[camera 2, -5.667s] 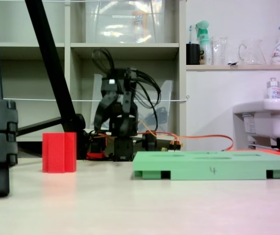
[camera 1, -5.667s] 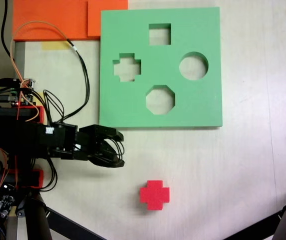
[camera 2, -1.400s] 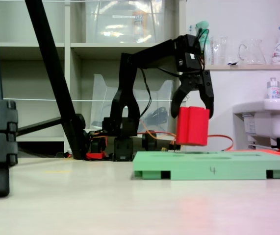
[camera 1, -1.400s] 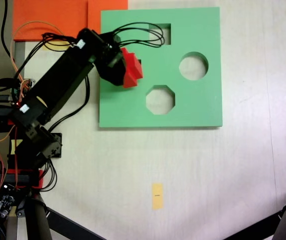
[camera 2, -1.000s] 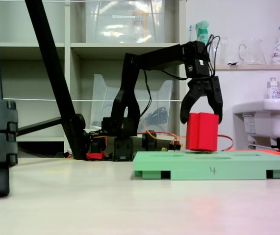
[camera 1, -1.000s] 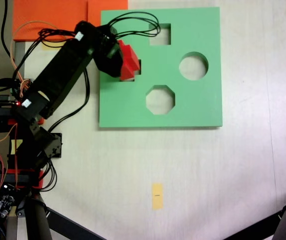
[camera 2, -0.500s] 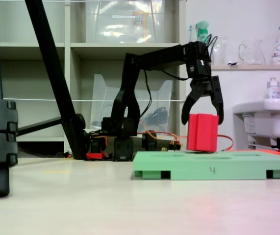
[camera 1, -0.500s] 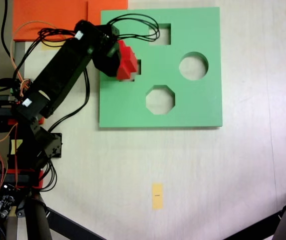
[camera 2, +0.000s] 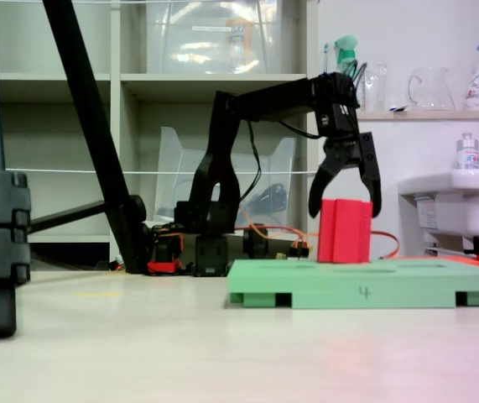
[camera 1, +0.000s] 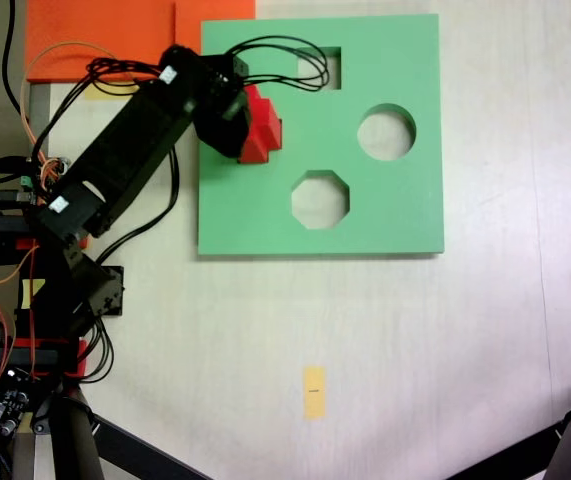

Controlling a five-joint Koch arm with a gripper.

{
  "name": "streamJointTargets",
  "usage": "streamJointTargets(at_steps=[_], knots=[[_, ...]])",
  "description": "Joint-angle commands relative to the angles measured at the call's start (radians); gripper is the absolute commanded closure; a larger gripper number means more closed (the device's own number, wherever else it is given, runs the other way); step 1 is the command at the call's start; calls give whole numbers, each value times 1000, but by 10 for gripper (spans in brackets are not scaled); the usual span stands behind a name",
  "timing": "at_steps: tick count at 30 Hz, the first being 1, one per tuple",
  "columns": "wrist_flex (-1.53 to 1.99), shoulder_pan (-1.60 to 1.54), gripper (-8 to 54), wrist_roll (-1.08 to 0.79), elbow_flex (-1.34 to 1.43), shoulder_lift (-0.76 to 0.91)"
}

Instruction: Put the cross columnar block into the corresponding hole

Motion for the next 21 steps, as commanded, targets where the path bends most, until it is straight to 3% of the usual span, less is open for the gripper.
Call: streamJointTargets(at_steps=[1, 11, 14, 18, 21], knots=[[-46, -14, 263, 11, -15, 5], [-61, -41, 245, 11, -12, -78], [-80, -41, 109, 5, -12, -94], [-80, -40, 65, -21, -12, -92], [-78, -41, -55, -35, -12, -86]])
